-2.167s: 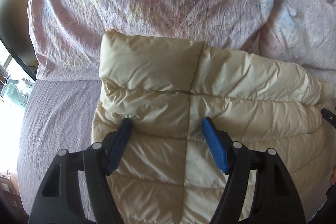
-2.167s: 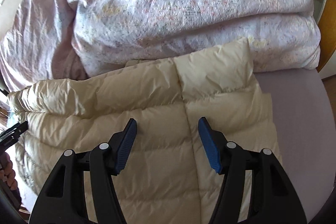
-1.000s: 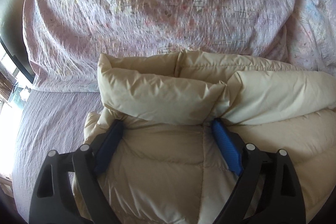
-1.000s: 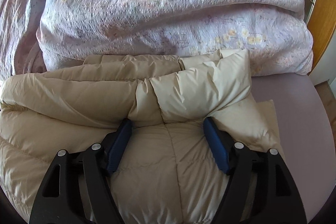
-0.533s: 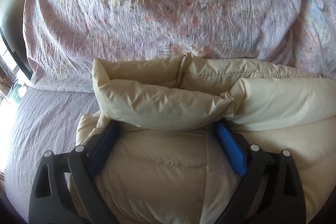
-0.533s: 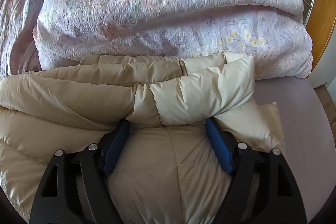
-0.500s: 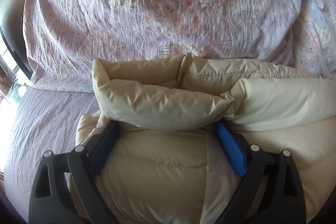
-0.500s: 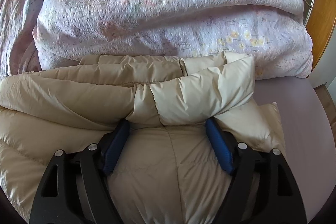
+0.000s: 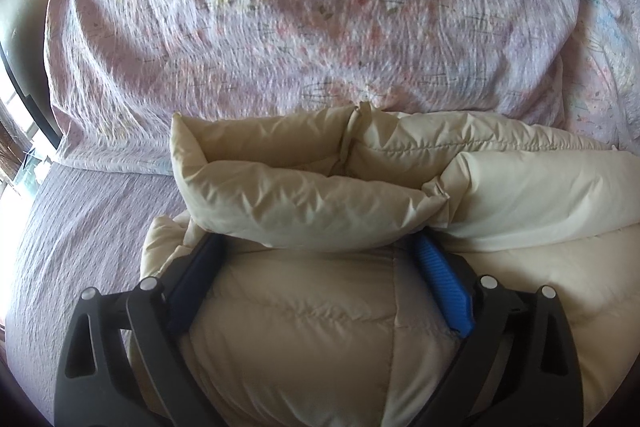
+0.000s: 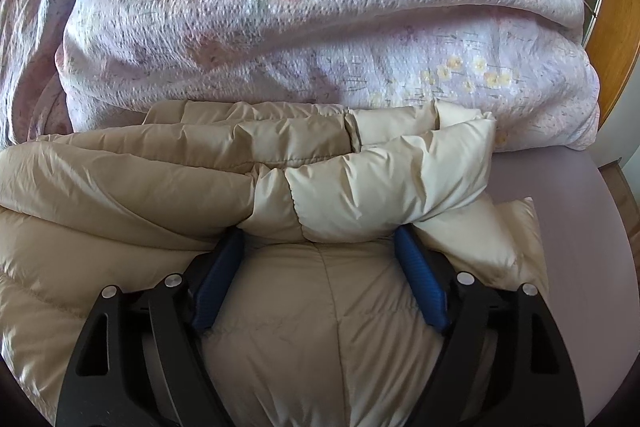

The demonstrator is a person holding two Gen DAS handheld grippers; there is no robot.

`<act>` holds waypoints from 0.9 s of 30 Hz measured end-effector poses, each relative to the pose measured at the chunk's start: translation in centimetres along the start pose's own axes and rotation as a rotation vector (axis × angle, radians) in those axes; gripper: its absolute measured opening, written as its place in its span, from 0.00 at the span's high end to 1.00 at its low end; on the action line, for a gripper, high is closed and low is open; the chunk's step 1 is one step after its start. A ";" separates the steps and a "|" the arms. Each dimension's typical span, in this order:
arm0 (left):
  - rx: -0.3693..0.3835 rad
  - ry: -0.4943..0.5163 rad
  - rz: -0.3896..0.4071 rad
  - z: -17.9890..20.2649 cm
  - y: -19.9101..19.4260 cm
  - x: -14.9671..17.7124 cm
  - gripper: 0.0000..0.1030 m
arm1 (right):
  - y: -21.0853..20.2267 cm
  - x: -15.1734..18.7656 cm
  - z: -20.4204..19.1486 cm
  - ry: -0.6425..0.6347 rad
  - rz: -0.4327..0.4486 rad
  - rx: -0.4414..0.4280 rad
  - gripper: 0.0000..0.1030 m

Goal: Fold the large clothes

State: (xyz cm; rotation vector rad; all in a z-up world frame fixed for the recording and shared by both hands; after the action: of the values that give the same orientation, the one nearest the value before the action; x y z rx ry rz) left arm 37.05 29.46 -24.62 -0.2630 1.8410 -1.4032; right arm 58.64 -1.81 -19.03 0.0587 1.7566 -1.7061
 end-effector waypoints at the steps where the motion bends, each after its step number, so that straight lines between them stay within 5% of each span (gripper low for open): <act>1: 0.000 0.000 0.000 0.0 -0.1 0.0 0.08 | -0.1 0.0 0.0 0.000 0.000 0.001 0.22; 14: -0.018 0.023 -0.020 0.1 -1.4 0.7 0.08 | -1.7 -0.4 0.2 0.000 -0.059 0.035 0.22; 27: 0.032 -0.047 -0.007 -5.2 -8.4 5.6 0.08 | -9.2 1.8 -6.5 -0.061 0.025 -0.121 0.22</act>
State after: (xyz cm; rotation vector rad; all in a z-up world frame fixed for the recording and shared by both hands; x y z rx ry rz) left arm 27.36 26.84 -19.41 -0.2835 1.7799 -1.4182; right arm 50.08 2.00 -12.50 -0.0243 1.8026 -1.5643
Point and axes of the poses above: each gripper's, at about its wrist camera, not at the fingertips, and y roughly the way its jaws point, z to its right, x to its underside, the point moved 10 cm from there along y, roughly the way its jaws point, and after that the axes turned 11 degrees about -z, right-handed, at the moved point
